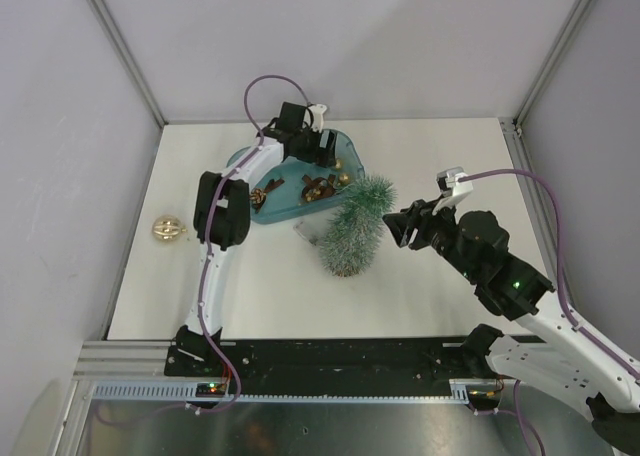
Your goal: Decorate the small christmas tree
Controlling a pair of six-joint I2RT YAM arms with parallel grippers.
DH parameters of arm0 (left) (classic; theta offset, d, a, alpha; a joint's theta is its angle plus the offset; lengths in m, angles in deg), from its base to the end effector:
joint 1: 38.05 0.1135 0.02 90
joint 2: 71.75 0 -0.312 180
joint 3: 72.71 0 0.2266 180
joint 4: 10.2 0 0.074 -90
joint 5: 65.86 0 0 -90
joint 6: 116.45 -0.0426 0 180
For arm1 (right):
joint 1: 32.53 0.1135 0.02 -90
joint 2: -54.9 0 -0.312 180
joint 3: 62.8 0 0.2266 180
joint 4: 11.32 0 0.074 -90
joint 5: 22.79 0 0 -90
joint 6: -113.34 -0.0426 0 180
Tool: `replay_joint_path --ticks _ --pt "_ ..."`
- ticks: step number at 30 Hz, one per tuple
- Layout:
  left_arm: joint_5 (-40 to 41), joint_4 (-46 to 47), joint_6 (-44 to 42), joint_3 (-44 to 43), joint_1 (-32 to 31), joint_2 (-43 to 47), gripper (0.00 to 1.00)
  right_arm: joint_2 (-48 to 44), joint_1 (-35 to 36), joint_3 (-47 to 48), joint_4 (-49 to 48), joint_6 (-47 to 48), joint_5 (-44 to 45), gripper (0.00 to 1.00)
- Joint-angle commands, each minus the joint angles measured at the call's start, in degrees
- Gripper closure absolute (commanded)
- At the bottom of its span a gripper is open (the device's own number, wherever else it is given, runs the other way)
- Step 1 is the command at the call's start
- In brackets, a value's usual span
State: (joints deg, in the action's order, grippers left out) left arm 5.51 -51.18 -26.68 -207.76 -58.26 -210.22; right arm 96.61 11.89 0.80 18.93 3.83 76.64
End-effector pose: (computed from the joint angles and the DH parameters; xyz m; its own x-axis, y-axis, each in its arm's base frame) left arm 0.5222 -0.2067 0.2268 -0.6544 0.2450 -0.7154 0.5442 0.8094 -0.2206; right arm 0.0850 0.0735 0.3887 -0.2898 0.1773 -0.9405 -0.5070 0.8051 0.3080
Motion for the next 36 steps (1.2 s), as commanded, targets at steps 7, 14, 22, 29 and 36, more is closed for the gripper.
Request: replay_joint_path --ticks 7,14,22,29,36 --pt "3.58 6.47 4.25 -2.79 0.08 -1.27 0.06 -1.04 0.46 2.38 1.28 -0.84 1.37 0.48" --pt "3.77 8.11 4.01 -3.81 -0.51 -3.38 0.14 -0.98 0.62 2.35 1.59 -0.84 1.84 0.48" --pt "3.4 9.99 4.61 -3.75 -0.54 -4.07 0.34 -1.05 0.91 2.37 1.68 -0.92 1.82 0.5" --pt "1.7 11.37 4.7 -2.51 -0.45 -3.01 0.64 -1.53 1.86 2.33 2.09 -1.04 2.66 0.5" --pt "1.02 13.94 4.57 3.2 -0.46 1.85 0.7 -1.18 2.34 2.37 1.71 -1.05 2.75 0.5"
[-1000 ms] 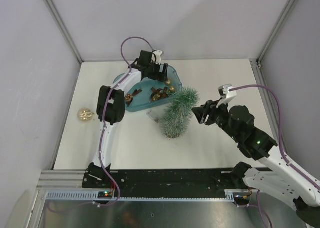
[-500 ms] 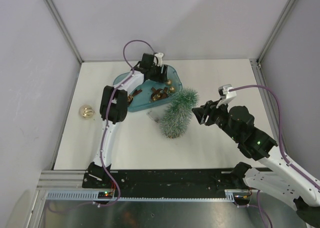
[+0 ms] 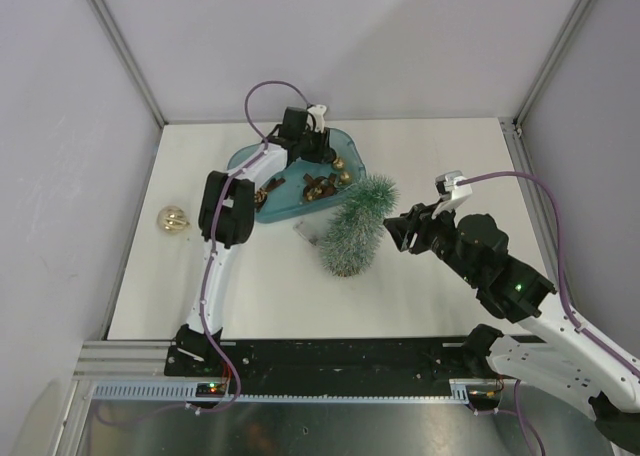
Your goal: Decorate the small christmas tree
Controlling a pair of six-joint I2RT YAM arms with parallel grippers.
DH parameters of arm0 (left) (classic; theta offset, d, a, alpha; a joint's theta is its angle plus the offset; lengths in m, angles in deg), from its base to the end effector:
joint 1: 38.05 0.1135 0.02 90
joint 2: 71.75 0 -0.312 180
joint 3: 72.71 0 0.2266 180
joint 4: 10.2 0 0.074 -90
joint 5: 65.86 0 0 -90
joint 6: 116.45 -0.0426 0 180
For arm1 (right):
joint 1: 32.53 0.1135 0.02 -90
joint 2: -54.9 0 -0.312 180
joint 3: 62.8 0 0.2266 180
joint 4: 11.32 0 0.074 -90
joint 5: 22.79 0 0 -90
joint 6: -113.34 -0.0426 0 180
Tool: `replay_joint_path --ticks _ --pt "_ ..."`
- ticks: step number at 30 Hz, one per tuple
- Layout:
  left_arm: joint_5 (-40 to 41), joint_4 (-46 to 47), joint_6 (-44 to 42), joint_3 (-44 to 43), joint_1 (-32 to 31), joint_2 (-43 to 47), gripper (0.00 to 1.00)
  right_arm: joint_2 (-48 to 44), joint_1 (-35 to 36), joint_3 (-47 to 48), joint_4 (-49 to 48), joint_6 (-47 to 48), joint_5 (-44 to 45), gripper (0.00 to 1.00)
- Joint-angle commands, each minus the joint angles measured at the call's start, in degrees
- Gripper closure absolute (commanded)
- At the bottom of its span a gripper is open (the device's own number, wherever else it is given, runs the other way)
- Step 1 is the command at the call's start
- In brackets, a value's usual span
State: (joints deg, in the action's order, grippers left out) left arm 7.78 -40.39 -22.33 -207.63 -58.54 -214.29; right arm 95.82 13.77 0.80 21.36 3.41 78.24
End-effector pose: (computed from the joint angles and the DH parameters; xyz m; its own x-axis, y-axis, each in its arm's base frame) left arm 0.5419 -0.2153 0.2028 -0.6119 0.1551 -0.7756 0.5017 0.8342 -0.2290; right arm 0.0801 0.0720 0.3851 -0.3103 0.1596 -0.9372 -0.5038 0.8084 0.3045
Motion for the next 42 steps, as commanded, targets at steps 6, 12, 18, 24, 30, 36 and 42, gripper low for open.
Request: replay_joint_path --ticks 6,12,18,24,30,36,42 --pt "-3.56 4.67 0.93 10.26 0.36 13.62 0.73 -0.24 0.94 2.36 -0.99 -0.43 1.42 0.5" --pt "-9.83 5.27 2.31 20.26 3.06 26.36 0.73 -0.34 1.13 2.33 -1.03 -0.21 1.2 0.5" --pt "-21.37 5.34 6.45 30.18 7.42 40.84 0.73 -1.34 1.24 2.32 -0.92 0.26 1.54 0.5" --pt "-32.34 5.28 12.49 35.97 10.96 52.01 0.73 -1.97 1.22 2.45 -1.56 0.29 1.19 0.5" --pt "-28.12 5.12 9.2 41.4 11.22 55.11 0.57 -2.9 1.59 2.39 -0.77 -0.43 1.5 0.5" --pt "-14.96 0.09 -2.42 35.67 6.74 44.9 0.47 -2.84 1.83 2.37 0.14 -0.62 2.56 0.5" --pt "-15.2 -1.24 -10.52 23.4 4.22 29.34 0.3 -1.79 2.01 2.37 0.6 -0.68 3.69 0.49"
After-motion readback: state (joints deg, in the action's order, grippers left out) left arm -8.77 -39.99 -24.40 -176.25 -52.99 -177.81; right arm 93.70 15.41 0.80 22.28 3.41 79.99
